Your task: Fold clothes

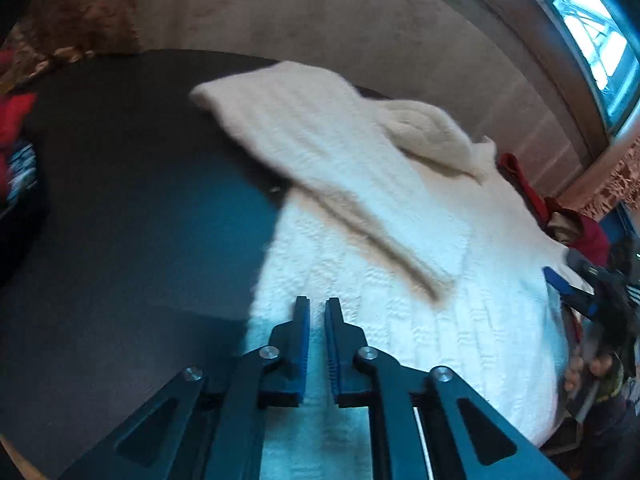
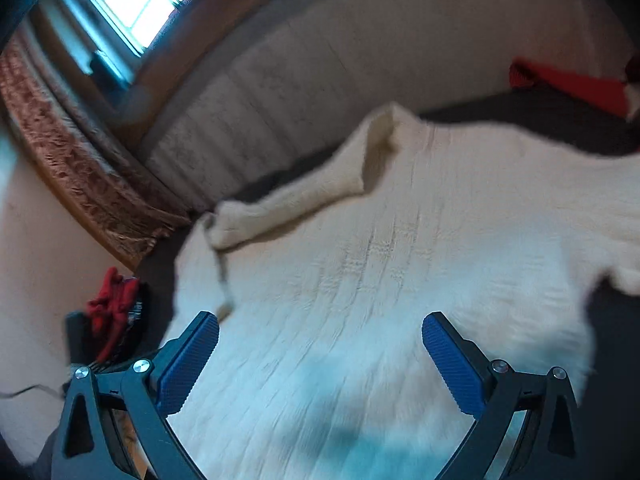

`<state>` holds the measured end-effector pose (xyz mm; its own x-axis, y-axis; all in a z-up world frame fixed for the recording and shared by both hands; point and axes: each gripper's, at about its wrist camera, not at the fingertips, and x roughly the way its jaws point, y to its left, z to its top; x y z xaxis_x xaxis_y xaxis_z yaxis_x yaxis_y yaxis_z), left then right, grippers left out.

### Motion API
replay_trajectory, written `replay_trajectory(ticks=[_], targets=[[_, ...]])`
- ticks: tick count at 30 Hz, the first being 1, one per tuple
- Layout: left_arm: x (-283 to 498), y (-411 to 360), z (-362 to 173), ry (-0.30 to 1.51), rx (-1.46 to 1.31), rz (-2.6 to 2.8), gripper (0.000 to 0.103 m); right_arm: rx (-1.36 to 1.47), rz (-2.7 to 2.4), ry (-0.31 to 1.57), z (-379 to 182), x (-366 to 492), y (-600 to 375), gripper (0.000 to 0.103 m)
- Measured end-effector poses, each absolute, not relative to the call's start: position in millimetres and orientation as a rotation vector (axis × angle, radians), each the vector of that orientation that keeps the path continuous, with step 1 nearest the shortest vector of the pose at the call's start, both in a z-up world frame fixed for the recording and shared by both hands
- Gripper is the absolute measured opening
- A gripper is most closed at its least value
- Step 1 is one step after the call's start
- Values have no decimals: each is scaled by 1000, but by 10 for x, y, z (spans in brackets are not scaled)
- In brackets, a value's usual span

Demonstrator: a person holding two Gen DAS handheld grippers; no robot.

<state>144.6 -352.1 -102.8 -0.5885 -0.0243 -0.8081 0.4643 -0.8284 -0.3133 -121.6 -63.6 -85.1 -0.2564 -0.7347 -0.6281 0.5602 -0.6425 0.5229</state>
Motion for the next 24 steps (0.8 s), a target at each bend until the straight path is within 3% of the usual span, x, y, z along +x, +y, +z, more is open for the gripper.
replay_trajectory(ticks=[6, 9, 11, 15, 19, 24], targets=[[1753, -3641, -948, 677, 1259, -2331, 7, 1086, -1872, -112, -941, -1093, -1273, 103], [1898, -3868, -901, 843, 1229, -2244, 6, 1060, -1832, -10, -942, -1018, -1462, 103], [1953, -3928, -789, 914, 1145, -2265, 21, 1043, -1821, -7, -945, -991, -1453, 103], [1772, -3938, -726, 1064, 1092, -2316, 29, 1042, -1766, -147, -1006, -1078, -1304, 103], [1518, -3957, -757, 1126, 1081, -2298, 40, 1038, -1765, -153, -1010, -1051, -1309, 103], [1334, -3933, -862, 1124, 1162, -2232, 40, 1035, -1768, -134, -1000, -1095, -1350, 103]])
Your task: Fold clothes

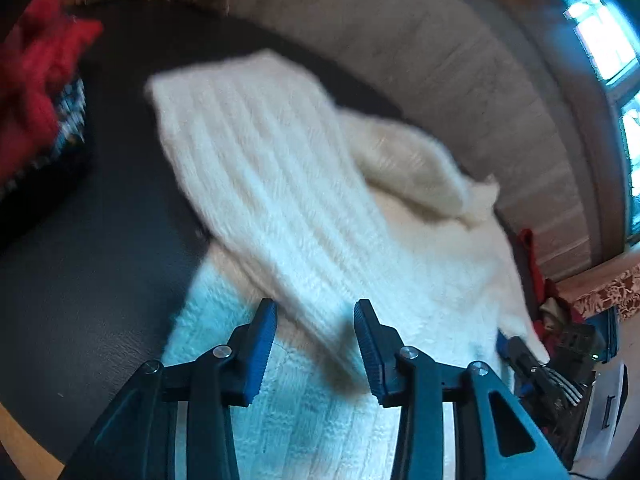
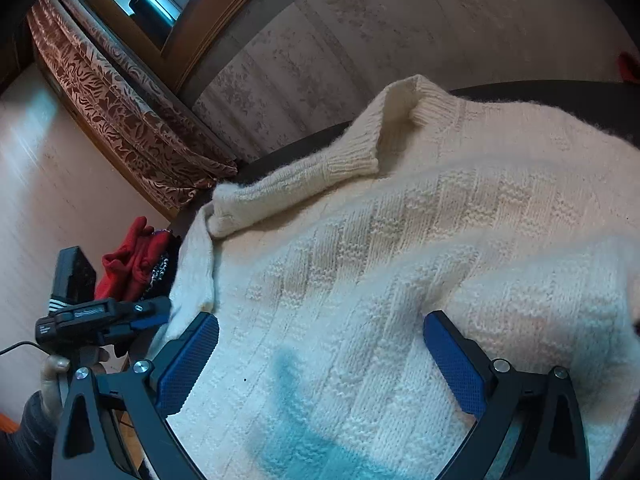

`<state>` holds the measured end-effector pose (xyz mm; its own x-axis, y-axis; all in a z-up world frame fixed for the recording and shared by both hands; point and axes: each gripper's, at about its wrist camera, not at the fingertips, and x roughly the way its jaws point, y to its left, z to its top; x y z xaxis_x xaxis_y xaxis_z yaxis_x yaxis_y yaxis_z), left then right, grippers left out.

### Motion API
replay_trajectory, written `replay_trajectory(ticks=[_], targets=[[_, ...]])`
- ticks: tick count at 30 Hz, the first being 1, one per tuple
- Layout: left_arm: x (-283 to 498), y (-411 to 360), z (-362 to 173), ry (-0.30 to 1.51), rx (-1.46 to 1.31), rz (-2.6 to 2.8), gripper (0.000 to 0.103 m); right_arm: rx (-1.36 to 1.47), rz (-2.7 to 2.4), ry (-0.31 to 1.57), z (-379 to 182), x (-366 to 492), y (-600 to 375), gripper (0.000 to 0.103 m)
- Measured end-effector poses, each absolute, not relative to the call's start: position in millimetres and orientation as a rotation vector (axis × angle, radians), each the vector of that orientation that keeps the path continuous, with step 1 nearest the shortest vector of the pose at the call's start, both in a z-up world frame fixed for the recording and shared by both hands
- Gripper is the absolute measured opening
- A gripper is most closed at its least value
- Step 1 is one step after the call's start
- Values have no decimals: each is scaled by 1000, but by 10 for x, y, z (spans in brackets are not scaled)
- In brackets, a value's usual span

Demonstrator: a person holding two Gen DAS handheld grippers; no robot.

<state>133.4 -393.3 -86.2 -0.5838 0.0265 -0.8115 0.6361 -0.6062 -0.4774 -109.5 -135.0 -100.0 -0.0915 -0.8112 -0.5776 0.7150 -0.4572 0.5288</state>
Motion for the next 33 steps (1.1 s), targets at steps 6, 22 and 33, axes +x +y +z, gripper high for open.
replay_trajectory(ticks=[6, 22, 33], targets=[[1284, -3987, -826, 1075, 1106, -2212, 7, 1033, -1770, -125, -999, -1092, -1367, 103], [1777, -5436, 561, 954, 578, -1966, 19, 1028, -1760, -130, -1015, -1125, -1326, 103], [734, -3956, 256, 518, 1084, -2634, 26, 1027, -1759, -131, -1016, -1134, -1323, 103]])
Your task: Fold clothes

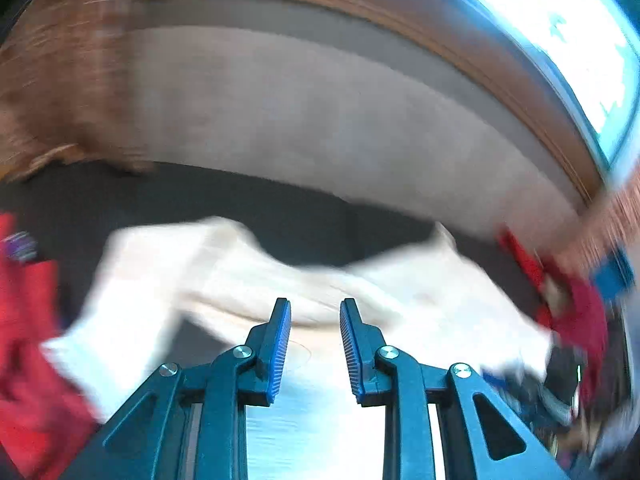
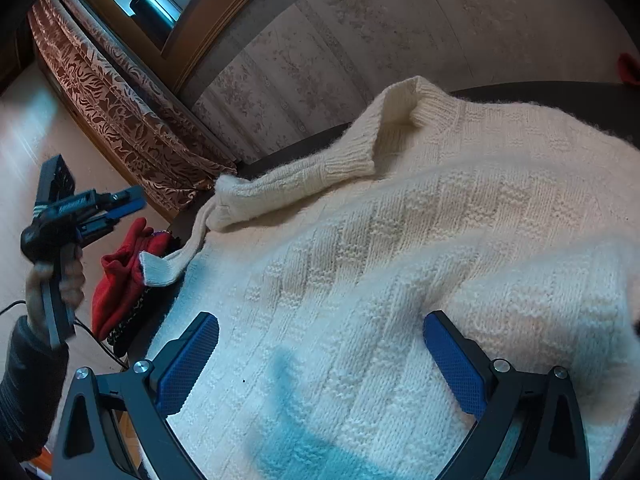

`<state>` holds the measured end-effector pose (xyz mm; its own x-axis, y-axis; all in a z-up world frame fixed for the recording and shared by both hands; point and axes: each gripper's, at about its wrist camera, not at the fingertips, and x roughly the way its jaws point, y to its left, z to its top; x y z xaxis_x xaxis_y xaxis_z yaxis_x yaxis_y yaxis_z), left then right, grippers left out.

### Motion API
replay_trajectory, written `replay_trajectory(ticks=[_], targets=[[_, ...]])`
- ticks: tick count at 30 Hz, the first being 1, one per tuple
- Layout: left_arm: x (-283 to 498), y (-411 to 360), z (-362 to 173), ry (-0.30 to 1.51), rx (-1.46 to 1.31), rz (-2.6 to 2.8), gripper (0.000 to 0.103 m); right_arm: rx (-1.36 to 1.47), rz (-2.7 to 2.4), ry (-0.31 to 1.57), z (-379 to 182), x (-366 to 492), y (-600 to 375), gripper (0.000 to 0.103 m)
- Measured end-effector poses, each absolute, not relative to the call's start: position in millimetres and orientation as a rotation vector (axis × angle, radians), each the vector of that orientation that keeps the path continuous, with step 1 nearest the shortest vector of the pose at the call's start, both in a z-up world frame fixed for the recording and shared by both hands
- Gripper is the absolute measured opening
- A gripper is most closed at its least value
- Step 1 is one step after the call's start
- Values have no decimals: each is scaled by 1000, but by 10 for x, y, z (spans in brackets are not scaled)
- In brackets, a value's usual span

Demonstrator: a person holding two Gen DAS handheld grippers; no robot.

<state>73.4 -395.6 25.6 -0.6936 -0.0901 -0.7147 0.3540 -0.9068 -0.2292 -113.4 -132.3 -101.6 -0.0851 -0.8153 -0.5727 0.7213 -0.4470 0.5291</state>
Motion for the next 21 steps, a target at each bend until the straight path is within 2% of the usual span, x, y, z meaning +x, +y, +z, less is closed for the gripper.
replay_trajectory(ticks=[3, 10, 16, 21], targets=[[517, -3465, 286, 100, 1088, -2726, 28, 1027, -1754, -139, -1022, -1146, -1315, 103], [-68, -3178, 82, -450, 1382, -2814, 40, 1024, -1738, -173, -1033, -1171, -1289, 103], [-214, -3090, -73, -697, 1568, -2777, 42, 1023, -1727, -195, -1045, -1187, -1276, 103], [-427, -3167, -275, -763, 1638, -2711, 42, 1023, -1723, -199, -1045, -1200, -1279, 103]])
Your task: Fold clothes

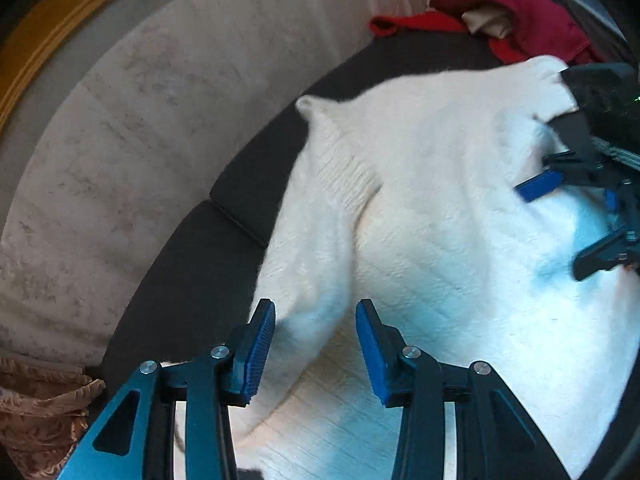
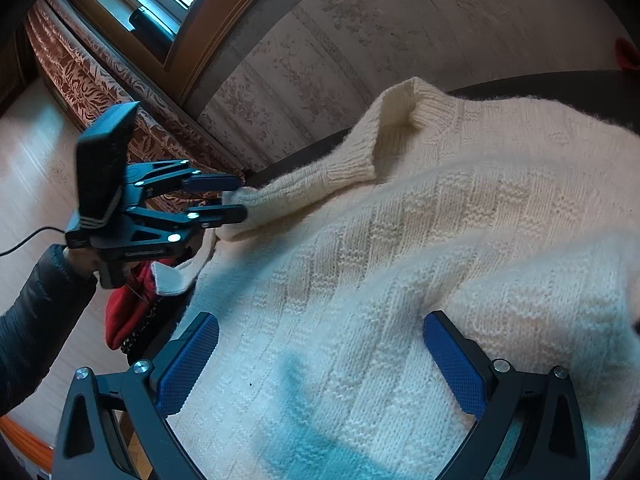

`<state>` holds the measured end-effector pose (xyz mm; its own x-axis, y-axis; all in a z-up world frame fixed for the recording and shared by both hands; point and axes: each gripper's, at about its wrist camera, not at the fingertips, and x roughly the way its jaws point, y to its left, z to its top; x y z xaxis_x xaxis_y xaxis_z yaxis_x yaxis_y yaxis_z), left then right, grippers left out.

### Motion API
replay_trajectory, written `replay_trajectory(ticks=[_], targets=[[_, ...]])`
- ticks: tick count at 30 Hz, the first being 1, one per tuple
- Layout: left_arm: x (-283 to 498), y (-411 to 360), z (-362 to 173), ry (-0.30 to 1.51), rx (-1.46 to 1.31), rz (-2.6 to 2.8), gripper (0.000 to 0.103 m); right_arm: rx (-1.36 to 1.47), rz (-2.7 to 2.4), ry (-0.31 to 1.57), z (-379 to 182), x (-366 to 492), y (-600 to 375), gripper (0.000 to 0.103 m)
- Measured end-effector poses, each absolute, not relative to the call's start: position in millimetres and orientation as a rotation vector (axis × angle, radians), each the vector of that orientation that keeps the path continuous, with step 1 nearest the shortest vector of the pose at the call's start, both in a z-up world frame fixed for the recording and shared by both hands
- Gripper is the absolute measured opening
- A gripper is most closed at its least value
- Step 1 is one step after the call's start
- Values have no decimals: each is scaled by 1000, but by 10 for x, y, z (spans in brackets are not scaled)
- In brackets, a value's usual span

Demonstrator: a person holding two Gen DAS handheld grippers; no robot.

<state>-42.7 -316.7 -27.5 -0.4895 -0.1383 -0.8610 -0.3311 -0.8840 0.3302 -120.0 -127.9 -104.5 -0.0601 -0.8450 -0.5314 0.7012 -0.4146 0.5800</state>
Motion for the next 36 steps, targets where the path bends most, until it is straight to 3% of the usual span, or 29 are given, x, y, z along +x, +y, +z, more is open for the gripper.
replay_trajectory(ticks=[4, 7, 11, 15, 18, 21, 24, 27, 29, 33, 36], targets=[[-470, -3249, -398, 694, -1537, 2569, 40, 1023, -1726, -198, -1048, -1184, -1284, 103], [-483, -3359, -460, 659, -1564, 2643, 12, 1024, -1727, -198, -1050, -1183, -1286, 103], [-624, -3869, -377, 301, -1604, 2914, 11, 1026, -1730, -193, -1055, -1177, -1304, 103], [-776, -4450, -354, -219, -1643, 3064, 11, 1026, -1731, -189, -1059, -1171, -1325, 103], [-856, -4657, -446, -427, -1723, 3092, 18, 1027, -1731, -187, -1067, -1165, -1333, 103], [-746, -4693, -346, -604, -1605, 3173, 22, 1026, -1731, -187, -1075, -1172, -1321, 103], [-584, -4548, -144, -641, -1379, 3289, 22, 1027, -1731, -185, -1077, -1162, -1310, 103], [-459, -4257, -67, -466, -1266, 3291, 23, 1030, -1734, -179, -1072, -1143, -1327, 103], [-399, -4070, -111, -332, -1249, 3274, 23, 1038, -1736, -175, -1060, -1141, -1347, 103], [-290, -3939, -278, -244, -1275, 3232, 23, 1014, -1770, -129, -884, -1167, -1410, 103], [-298, -4061, -411, -296, -1338, 3214, 23, 928, -1806, -104, -621, -1303, -1539, 103]])
